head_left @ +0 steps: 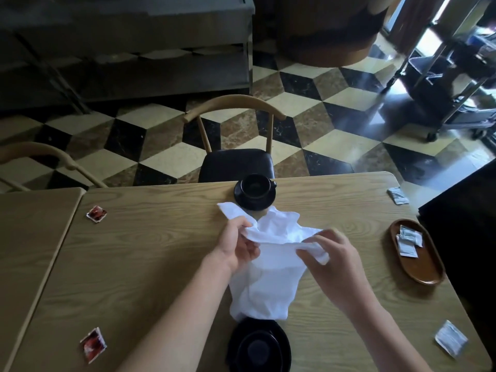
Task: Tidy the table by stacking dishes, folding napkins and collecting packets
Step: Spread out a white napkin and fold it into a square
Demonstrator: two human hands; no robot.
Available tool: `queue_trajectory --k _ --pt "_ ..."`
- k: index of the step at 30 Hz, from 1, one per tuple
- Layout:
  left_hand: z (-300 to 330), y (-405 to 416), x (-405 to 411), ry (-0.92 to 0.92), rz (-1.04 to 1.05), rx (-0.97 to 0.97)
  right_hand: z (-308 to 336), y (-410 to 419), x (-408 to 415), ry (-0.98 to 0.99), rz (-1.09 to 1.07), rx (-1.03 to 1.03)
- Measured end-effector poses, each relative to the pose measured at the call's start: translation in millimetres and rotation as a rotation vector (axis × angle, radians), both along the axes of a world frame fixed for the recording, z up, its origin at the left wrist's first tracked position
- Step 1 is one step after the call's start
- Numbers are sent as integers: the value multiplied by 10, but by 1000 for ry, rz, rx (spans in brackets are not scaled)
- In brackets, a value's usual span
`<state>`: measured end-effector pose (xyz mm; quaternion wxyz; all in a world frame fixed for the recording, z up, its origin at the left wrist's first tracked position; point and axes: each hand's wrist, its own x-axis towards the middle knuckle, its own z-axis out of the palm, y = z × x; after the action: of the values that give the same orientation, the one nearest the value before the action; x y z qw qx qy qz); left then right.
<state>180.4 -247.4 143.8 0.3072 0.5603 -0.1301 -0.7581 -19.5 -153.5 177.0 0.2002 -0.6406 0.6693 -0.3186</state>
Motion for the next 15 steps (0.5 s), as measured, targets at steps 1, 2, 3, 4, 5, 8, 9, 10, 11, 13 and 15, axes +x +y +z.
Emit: queue_trajectory --k 1,2,3,4,5,8,9,10,11,13,15 --pt "64 24 42 -1 6 -54 26 -5 -17 70 -54 -51" --pt "129 63 77 -9 -2 -111 53 -10 -22 128 -103 -78" --pt "187 112 106 -15 -19 -172 87 -12 -14 135 -158 -75" --pt "230 167 117 -11 -34 -220 130 -6 12 85 -224 -48" --pt "260 236 129 -1 -41 -256 177 18 72 -5 -289 -24" --pt "300 485 138 22 -29 -313 210 176 376 -278 -411 -26" --pt "297 572 127 21 -15 -322 189 254 487 -377 -425 -13" --pt "291 667 119 17 0 -322 163 335 596 -500 -436 31" --pt "290 765 111 -2 10 -320 140 395 684 -646 -442 120" --pt "260 963 102 -69 1 -311 67 461 803 -963 -470 407" --pt "224 1136 104 -84 -20 -292 -38 509 866 -1151 -573 600"
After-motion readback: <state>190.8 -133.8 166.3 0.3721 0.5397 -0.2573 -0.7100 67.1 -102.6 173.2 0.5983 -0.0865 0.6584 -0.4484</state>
